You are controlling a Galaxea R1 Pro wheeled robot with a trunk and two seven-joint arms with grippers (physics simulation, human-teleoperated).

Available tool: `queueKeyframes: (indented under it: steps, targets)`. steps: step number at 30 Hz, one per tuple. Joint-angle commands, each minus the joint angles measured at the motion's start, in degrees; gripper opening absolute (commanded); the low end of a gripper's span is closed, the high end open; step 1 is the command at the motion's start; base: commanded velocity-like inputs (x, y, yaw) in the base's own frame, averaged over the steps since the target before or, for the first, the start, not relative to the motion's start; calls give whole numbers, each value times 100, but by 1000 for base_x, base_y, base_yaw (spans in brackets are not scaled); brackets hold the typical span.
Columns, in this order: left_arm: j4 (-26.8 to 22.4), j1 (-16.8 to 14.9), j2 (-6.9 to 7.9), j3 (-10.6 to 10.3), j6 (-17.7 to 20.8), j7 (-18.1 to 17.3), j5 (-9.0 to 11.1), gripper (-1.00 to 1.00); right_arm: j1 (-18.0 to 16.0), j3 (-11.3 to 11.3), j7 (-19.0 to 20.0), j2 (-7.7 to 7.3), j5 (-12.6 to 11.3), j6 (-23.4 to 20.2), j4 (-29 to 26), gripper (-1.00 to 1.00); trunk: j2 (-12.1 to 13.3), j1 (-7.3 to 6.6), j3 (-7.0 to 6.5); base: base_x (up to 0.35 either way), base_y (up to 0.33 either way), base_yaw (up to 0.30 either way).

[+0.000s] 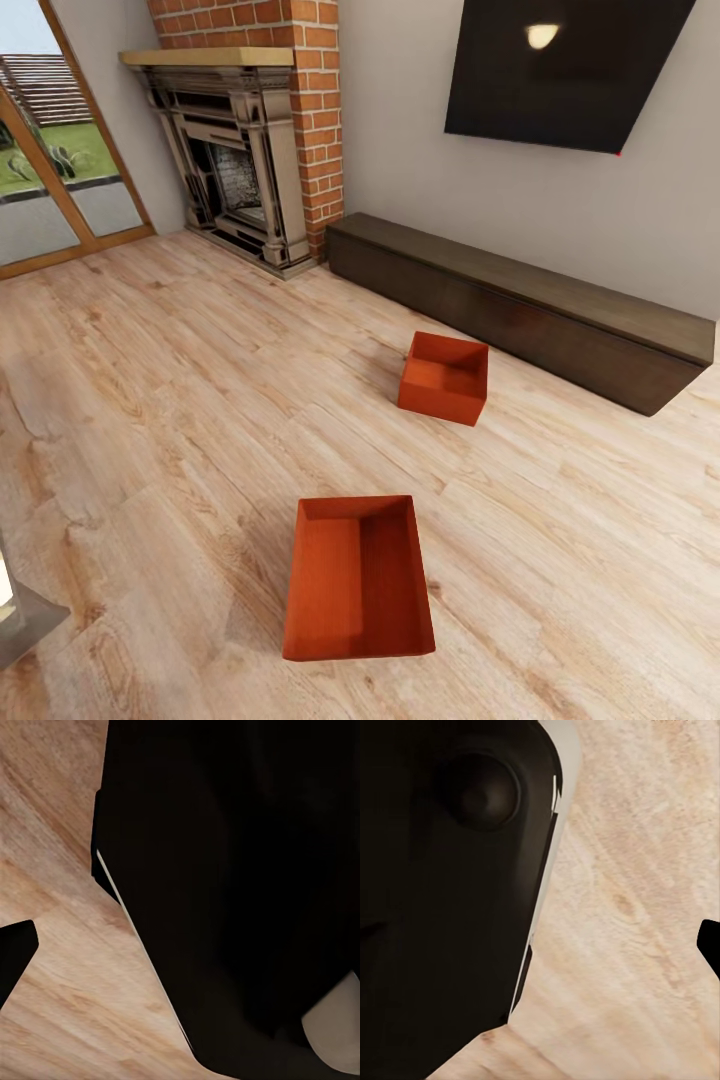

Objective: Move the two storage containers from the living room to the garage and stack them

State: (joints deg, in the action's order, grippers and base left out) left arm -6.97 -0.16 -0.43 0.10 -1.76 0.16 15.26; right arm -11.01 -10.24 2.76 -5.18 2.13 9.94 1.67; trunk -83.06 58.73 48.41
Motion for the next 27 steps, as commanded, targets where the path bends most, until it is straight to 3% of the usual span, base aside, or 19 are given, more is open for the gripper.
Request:
queueKeyframes:
  steps: [1,19,22,27]
  targets:
    - [3,-2,-1,-1,-17,2,30,100,-7,-12,11,-1,27,34,18,100,-2,0,3,0,0,0]
    - [-53,-2,4,20,-17,2,55,100,-7,-2,16,10,30,12,15,100,-2,0,3,0,0,0]
    - [-475,-2,78,24,2,45,58,100,-7,39,-123,16,-22,-80,-132,100,-2,0,3,0,0,0]
    - [-1223,-2,306,31,67,92,64,100,-7,55,-723,13,-292,-539,-1074,100,-2,0,3,0,0,0]
